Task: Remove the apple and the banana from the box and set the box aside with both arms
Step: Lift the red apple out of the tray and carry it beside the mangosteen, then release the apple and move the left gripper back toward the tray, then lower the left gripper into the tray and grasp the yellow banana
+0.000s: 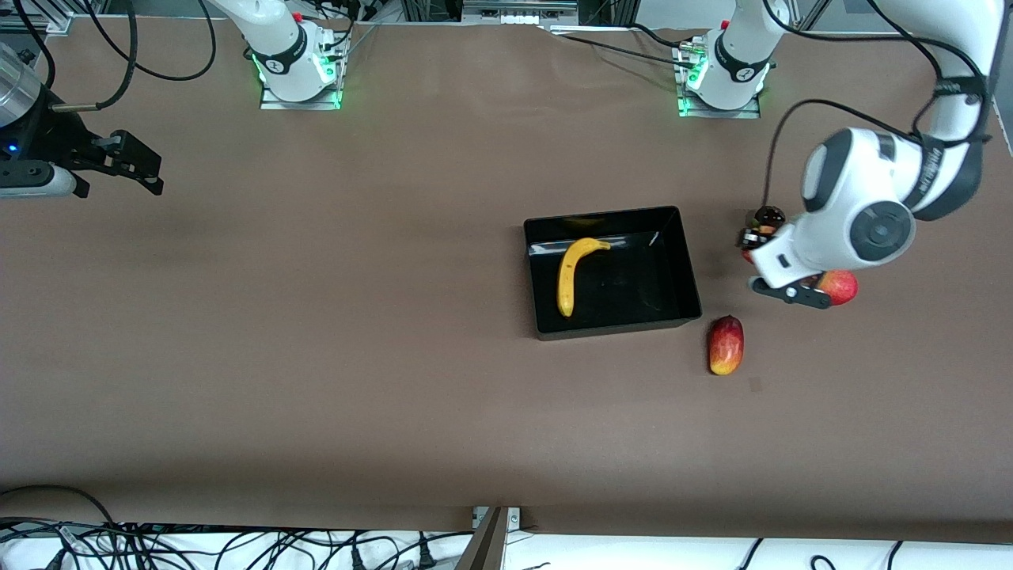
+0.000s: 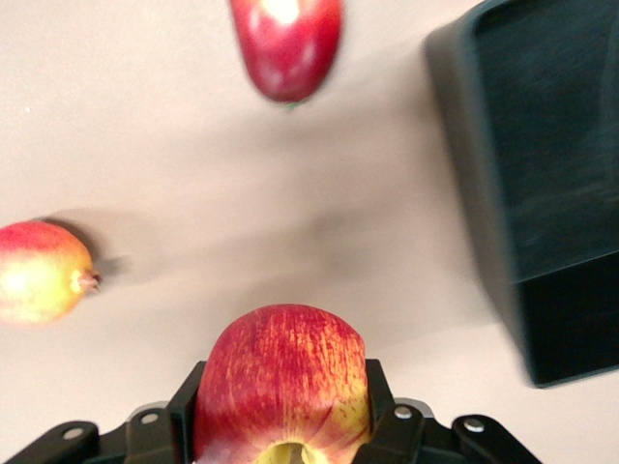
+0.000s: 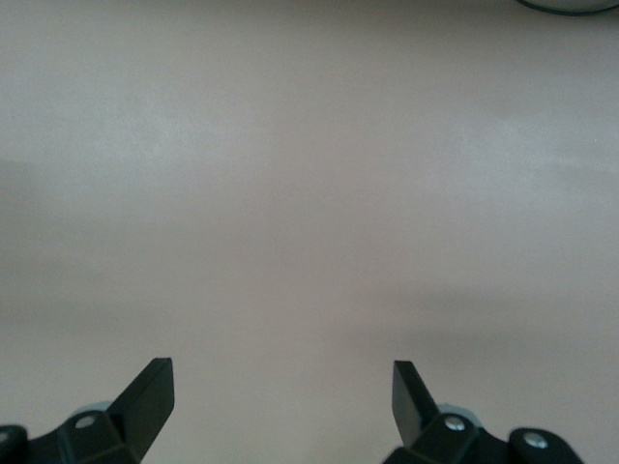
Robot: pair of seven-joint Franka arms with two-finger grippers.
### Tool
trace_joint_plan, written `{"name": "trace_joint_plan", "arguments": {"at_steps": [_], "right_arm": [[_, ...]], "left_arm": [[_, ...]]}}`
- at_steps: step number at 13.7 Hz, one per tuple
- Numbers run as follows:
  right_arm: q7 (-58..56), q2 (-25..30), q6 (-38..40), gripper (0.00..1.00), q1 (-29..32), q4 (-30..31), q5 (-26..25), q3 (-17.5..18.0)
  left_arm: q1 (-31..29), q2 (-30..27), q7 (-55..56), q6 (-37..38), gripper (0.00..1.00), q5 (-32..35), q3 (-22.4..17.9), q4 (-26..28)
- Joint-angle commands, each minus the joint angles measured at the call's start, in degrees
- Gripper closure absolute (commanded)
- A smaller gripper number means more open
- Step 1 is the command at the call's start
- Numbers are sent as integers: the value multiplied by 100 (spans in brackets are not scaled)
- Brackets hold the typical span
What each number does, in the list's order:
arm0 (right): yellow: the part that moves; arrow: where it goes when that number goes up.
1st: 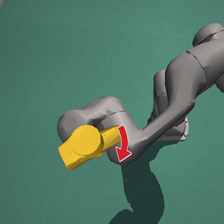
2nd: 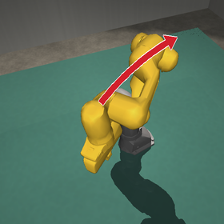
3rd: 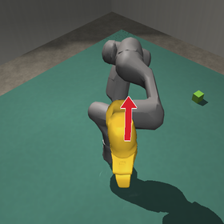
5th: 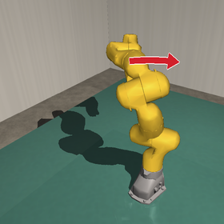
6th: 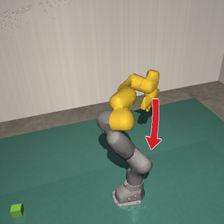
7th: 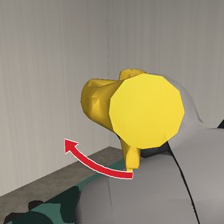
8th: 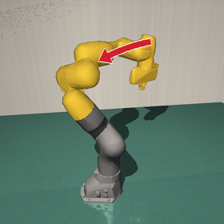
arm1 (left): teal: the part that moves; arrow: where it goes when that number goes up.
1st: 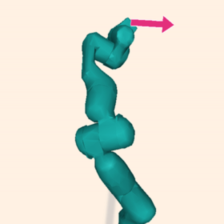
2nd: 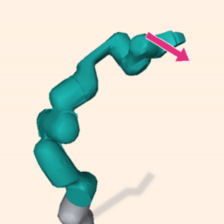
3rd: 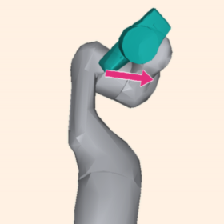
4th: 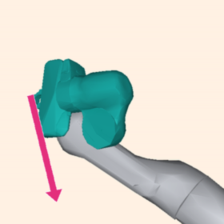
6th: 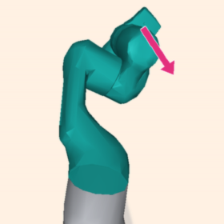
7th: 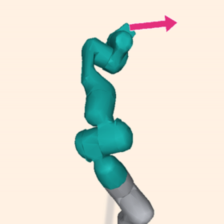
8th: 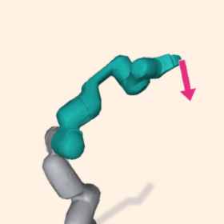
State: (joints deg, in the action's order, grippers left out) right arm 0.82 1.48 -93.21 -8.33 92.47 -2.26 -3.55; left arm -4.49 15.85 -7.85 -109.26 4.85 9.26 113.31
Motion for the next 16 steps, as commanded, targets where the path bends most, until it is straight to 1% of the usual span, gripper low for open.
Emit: {"name": "trace_joint_plan", "arguments": {"at_steps": [1, 2, 3, 5, 6, 7, 9, 11, 12, 13, 14, 16], "right_arm": [[-99, -34, 101, 0, 42, -116, -56, 21], [-108, -34, 101, 0, 42, -116, -56, 21], [-99, -34, 101, 0, 42, -116, -56, 21], [-64, -34, 101, 0, 42, -116, -56, 21], [-64, -34, 101, 0, 42, -116, -56, 21], [-64, -34, 101, 0, 42, -107, -56, 21], [-55, -34, 101, 0, 42, -116, -56, 21], [-46, -34, 101, 0, 42, -107, -56, 21], [-38, -34, 101, 0, 42, -107, -56, 21], [-12, -43, 101, 0, 42, -107, -56, 21], [6, -43, 101, 0, 42, -107, -56, 21], [24, -78, 93, 0, 51, -116, -56, 21]], "left_arm": [[-34, 32, -217, -1214, 78, 113, 84, 1013], [-34, 58, -217, -1681, 78, 95, 85, 1322], [-34, 111, -217, -1895, 75, 86, 85, 1447], [36, 277, -138, -1932, 65, 86, 85, 1474], [45, 374, -138, -1941, 44, 86, 85, 1474], [45, 366, -138, -1949, 0, 86, 85, 1474], [45, 244, -147, -1888, 0, 86, 93, 1440], [45, -89, -147, -1740, 0, 69, 154, 1273], [106, -161, -121, -1434, 0, 69, 251, 942], [289, -109, 2, -1022, 0, 60, 286, 468], [526, 22, 412, -722, 0, -36, 278, 20], [965, 294, 1517, -587, 0, -308, 278, -553]]}}
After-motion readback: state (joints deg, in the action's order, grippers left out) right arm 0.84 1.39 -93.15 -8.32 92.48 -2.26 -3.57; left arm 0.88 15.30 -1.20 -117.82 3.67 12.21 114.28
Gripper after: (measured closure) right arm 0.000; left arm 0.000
